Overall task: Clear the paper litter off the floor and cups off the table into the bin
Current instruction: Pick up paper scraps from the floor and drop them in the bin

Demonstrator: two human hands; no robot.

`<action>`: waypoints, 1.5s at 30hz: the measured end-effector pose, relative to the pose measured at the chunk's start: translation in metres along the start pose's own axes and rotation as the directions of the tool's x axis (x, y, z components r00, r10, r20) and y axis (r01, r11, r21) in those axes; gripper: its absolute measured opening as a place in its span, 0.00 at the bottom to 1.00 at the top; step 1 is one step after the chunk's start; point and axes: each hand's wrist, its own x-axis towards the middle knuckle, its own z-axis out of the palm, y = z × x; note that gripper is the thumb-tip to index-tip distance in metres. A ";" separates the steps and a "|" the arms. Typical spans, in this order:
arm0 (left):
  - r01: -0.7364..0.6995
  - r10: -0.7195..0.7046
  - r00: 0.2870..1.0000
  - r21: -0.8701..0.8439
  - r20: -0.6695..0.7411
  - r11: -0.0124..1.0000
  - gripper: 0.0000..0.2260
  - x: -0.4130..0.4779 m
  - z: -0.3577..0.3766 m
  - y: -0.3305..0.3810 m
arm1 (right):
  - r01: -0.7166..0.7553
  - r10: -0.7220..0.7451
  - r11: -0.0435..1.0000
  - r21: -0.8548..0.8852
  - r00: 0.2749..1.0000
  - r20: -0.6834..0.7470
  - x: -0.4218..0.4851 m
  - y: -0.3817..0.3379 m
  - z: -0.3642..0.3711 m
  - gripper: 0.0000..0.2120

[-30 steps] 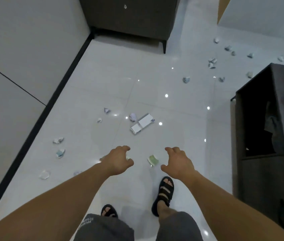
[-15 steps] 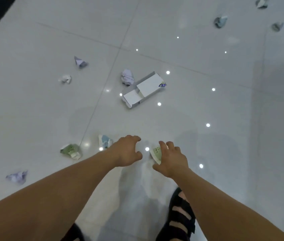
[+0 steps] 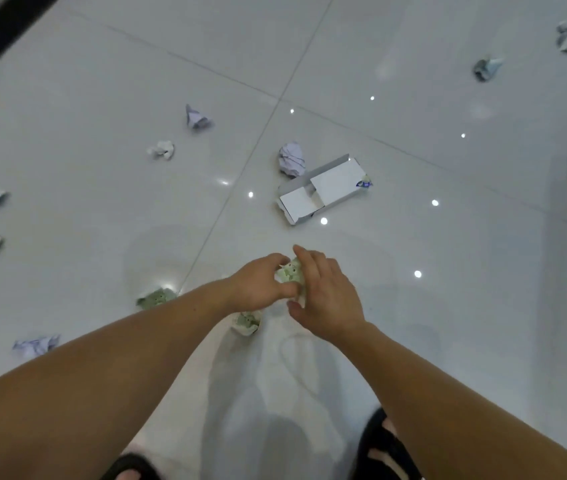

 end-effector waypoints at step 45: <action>0.187 -0.328 0.798 -0.310 -0.505 0.932 0.21 -0.570 -0.268 0.108 | 0.444 -0.390 0.869 -0.218 0.886 0.249 -0.115 -0.461 -0.396 0.26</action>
